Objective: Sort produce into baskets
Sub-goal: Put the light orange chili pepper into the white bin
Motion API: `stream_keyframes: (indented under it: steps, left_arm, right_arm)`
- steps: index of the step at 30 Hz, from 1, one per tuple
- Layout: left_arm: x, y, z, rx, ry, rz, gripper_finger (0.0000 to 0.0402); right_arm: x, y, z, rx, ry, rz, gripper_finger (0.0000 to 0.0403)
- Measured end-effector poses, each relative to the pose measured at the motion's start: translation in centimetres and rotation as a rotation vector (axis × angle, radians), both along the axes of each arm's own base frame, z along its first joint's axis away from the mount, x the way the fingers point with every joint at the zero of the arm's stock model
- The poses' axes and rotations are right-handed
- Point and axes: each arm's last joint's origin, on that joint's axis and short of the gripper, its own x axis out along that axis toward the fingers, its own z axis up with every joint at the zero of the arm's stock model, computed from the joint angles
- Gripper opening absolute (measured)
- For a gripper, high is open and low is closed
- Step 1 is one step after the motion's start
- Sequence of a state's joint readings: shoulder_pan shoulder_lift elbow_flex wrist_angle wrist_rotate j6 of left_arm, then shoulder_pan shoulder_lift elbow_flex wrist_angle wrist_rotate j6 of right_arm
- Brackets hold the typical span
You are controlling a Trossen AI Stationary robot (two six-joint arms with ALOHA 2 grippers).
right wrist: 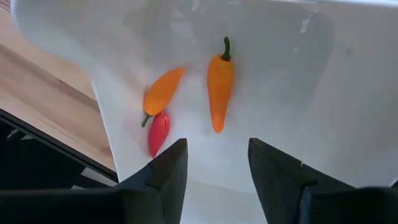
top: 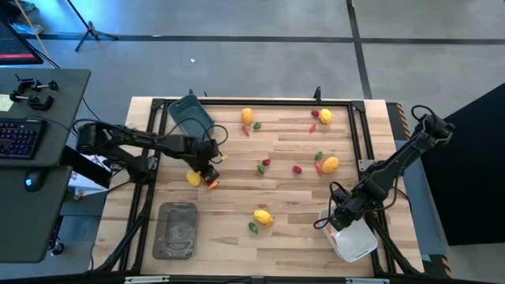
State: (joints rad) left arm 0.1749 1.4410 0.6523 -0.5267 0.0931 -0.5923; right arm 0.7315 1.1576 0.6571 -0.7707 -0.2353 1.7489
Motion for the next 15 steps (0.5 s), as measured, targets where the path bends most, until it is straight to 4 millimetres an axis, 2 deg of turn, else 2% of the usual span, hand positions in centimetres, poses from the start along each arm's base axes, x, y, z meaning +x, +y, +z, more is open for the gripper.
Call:
stream_keyframes:
  steps: [6, 12, 15]
  left_arm:
    - [0.5, 0.1, -0.5, 0.000, 0.035, -0.012, 0.0087]
    - [0.5, 0.2, -0.1, 0.023, 0.004, -0.069, 0.0017]
    - [0.4, 0.3, 0.5, 0.030, -0.034, -0.086, 0.0007]
  right_arm:
    - [0.0, 0.0, 0.0, -0.010, -0.010, -0.005, 0.0160]
    - [0.1, 0.0, 0.0, -0.009, -0.009, -0.009, 0.0160]
    - [0.2, 0.1, 0.5, -0.002, -0.022, -0.001, 0.0160]
